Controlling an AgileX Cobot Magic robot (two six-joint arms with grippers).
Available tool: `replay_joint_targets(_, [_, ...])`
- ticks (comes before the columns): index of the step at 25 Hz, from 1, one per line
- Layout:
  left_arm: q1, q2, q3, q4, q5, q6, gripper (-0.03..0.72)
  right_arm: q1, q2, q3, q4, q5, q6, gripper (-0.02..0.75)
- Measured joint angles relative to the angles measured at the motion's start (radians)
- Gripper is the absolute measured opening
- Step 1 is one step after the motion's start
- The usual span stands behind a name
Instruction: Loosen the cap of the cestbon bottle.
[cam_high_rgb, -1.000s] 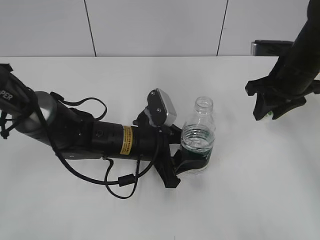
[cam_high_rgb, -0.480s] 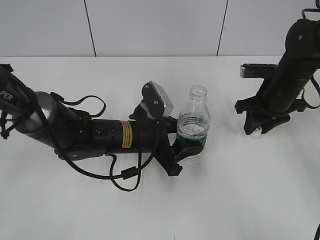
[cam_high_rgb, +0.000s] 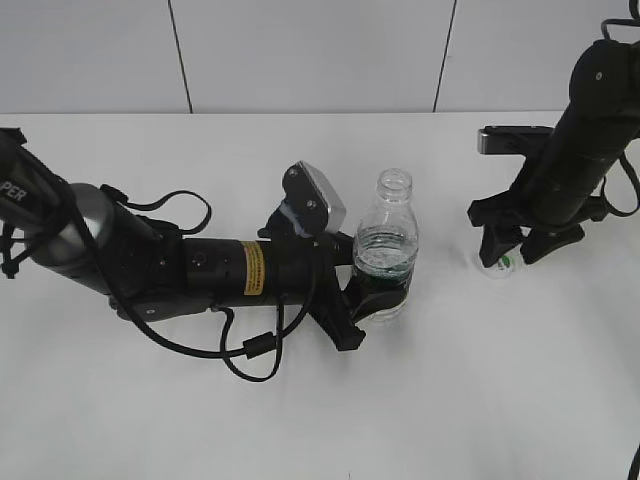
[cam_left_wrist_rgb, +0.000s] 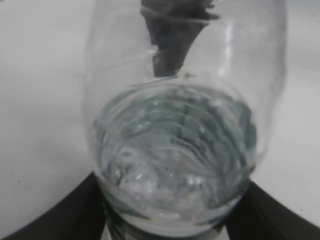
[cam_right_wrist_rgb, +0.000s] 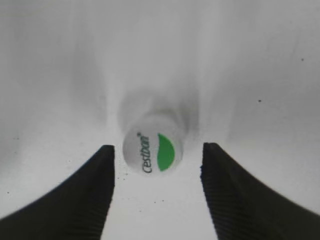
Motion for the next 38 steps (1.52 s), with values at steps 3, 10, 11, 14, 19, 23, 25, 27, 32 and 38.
replay_joint_targets(3, [0.0, 0.0, 0.0, 0.0, 0.0, 0.0, 0.412, 0.0, 0.0, 0.0, 0.006, 0.0, -0.004, 0.572])
replay_joint_targets(10, [0.0, 0.0, 0.0, 0.001, -0.001, 0.003, 0.433, 0.0, 0.0, 0.0, 0.008, 0.006, -0.006, 0.616])
replay_joint_targets(11, [0.0, 0.0, 0.0, 0.0, -0.003, 0.004, 0.465, 0.0, 0.0, -0.001, 0.008, 0.013, -0.006, 0.613])
replay_joint_targets(14, [0.0, -0.002, 0.0, -0.005, -0.023, 0.004, 0.576, 0.0, 0.0, -0.002, 0.009, 0.033, -0.007, 0.599])
replay_joint_targets(19, [0.022, -0.002, 0.0, 0.055, -0.014, -0.02, 0.607, 0.0, 0.0, -0.002, 0.01, 0.048, -0.008, 0.596])
replay_joint_targets(23, [0.065, -0.015, 0.0, 0.195, -0.014, -0.098, 0.608, 0.0, 0.0, -0.002, 0.01, 0.068, -0.008, 0.594])
replay_joint_targets(25, [0.096, -0.03, 0.001, 0.296, -0.009, -0.149, 0.605, 0.0, -0.005, -0.002, 0.01, 0.084, -0.011, 0.594])
replay_joint_targets(27, [0.127, -0.053, 0.01, 0.363, -0.008, -0.177, 0.6, 0.0, -0.025, -0.002, 0.01, 0.087, -0.011, 0.594])
replay_joint_targets(32, [0.228, -0.118, 0.065, 0.516, -0.008, -0.234, 0.593, 0.0, -0.091, -0.002, 0.009, 0.088, -0.033, 0.594])
replay_joint_targets(38, [0.304, -0.189, 0.085, 0.65, 0.087, -0.308, 0.59, 0.0, -0.14, -0.023, -0.017, 0.075, -0.037, 0.593])
